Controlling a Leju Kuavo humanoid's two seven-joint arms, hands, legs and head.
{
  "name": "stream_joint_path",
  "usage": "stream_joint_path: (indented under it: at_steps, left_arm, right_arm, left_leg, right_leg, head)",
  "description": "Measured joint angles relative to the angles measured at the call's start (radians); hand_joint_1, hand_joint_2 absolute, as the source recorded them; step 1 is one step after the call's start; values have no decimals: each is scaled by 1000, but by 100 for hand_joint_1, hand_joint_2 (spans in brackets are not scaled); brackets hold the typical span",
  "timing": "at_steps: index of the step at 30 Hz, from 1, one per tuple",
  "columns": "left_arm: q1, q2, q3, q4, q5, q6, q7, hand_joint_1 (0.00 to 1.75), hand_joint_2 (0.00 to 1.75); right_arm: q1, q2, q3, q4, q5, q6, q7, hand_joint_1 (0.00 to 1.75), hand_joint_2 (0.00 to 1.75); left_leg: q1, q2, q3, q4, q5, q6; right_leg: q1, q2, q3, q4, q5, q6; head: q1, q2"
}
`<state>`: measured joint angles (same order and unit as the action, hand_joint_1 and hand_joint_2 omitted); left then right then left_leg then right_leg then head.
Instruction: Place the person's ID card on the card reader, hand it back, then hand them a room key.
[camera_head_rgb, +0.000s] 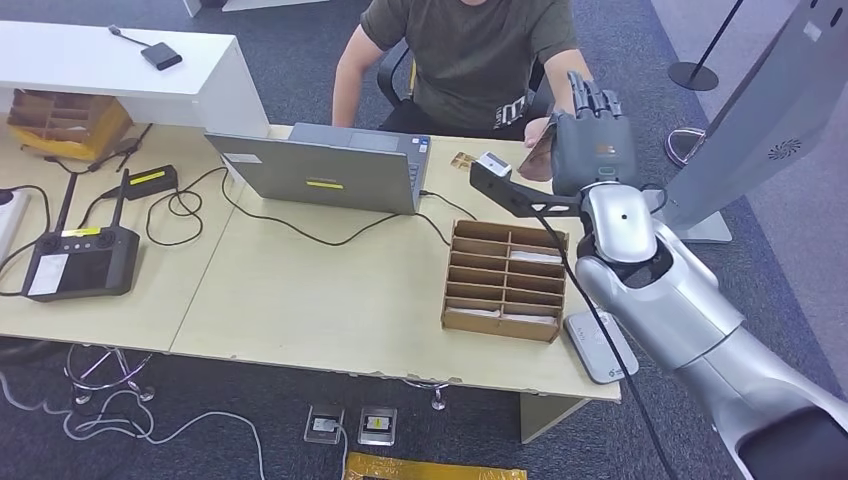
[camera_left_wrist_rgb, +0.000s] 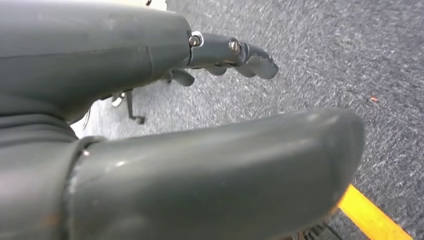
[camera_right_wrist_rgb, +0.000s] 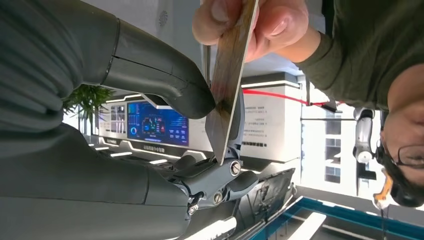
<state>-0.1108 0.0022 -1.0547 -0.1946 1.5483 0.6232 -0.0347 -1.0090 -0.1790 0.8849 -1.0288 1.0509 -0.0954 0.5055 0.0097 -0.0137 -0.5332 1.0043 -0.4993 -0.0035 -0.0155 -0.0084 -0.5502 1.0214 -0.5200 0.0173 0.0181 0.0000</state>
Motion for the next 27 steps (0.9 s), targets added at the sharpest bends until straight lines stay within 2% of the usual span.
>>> stream_joint_path:
  at_steps: [7, 13, 14, 18, 27]
  left_arm:
    - [2, -9, 40, 0, 21, 25, -1, 0, 0]
    - [6, -21, 75, 0, 22, 34, -1, 0, 0]
    - [6, -22, 79, 0, 22, 35, -1, 0, 0]
    - [7, -27, 98, 0, 22, 37, -1, 0, 0]
    - [7, -42, 145, 1, 19, 39, -16, 0, 0]
  right_arm:
    - [-62, 65, 49, 163, -69, -2, -4, 175, 175]
    - [-94, 97, 85, 245, -99, -4, -9, 175, 175]
    - [-96, 100, 89, 254, -99, -4, -9, 170, 175]
    - [-109, 111, 110, 286, -109, -6, -8, 2, 175]
    - [-130, 118, 198, 299, -207, -20, 37, 0, 175]
  left_leg:
    - [0, 0, 0, 0, 0, 0]
    - [0, 0, 0, 0, 0, 0]
    - [0, 0, 0, 0, 0, 0]
    - [0, 0, 0, 0, 0, 0]
    - [0, 0, 0, 0, 0, 0]
  right_leg:
    - [0, 1, -1, 0, 0, 0]
    - [0, 1, -1, 0, 0, 0]
    - [0, 1, -1, 0, 0, 0]
    - [0, 1, -1, 0, 0, 0]
    - [0, 1, -2, 0, 0, 0]
  head:
    - [0, 0]
    - [0, 0]
    - [0, 0]
    - [0, 0]
    - [0, 0]
